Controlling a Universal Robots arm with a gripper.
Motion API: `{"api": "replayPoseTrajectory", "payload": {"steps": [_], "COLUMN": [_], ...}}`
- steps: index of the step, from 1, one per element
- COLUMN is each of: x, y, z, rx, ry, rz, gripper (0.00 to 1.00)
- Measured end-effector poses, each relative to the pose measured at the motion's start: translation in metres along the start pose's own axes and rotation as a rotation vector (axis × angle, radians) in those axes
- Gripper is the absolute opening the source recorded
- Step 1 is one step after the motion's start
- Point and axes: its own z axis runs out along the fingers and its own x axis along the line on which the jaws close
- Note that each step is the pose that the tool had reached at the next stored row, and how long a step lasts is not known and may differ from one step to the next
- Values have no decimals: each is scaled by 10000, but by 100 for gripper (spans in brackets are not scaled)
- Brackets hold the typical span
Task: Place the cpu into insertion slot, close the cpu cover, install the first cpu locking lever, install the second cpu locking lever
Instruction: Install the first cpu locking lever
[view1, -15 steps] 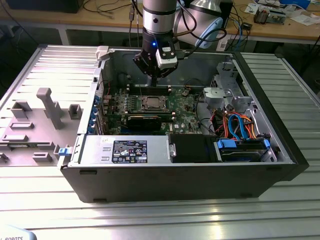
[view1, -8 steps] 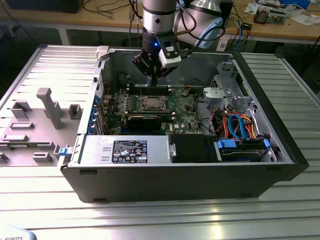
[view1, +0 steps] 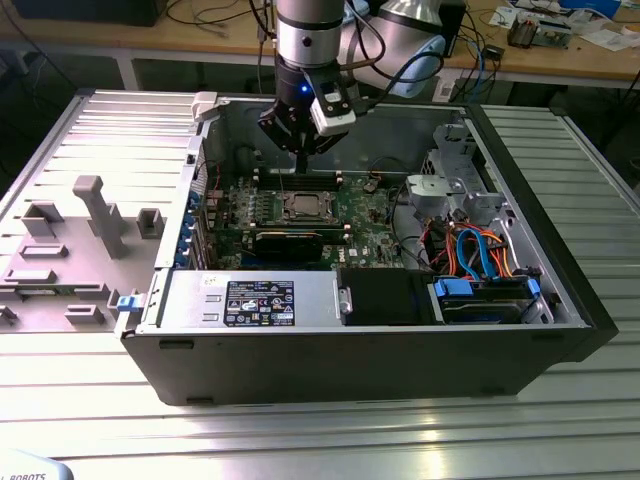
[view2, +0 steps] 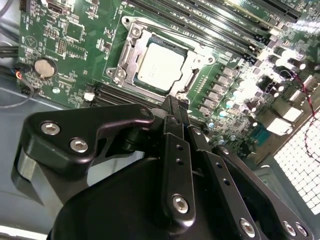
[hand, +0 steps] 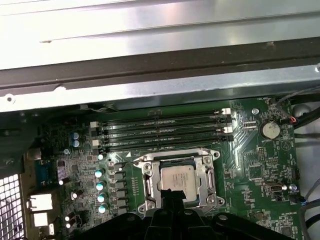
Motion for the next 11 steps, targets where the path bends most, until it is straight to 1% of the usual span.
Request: {"api": "replayPoseTrajectory", "payload": {"steps": [1,2,4,5,6,8,11], "x": [6,7,7,7,8,17,55], "y": [-1,-2,-1,-1,-1,-2,-6], "z": [2,3,4,5,5,6,6], "rx": [-3,2,2,2,3,2,3], "ry": [1,6,9,13,16,16,17], "rz": [-98,-321,-645,-955,-1178,-1390,-1445], "gripper": [11,11,11,11,11,11,11]}}
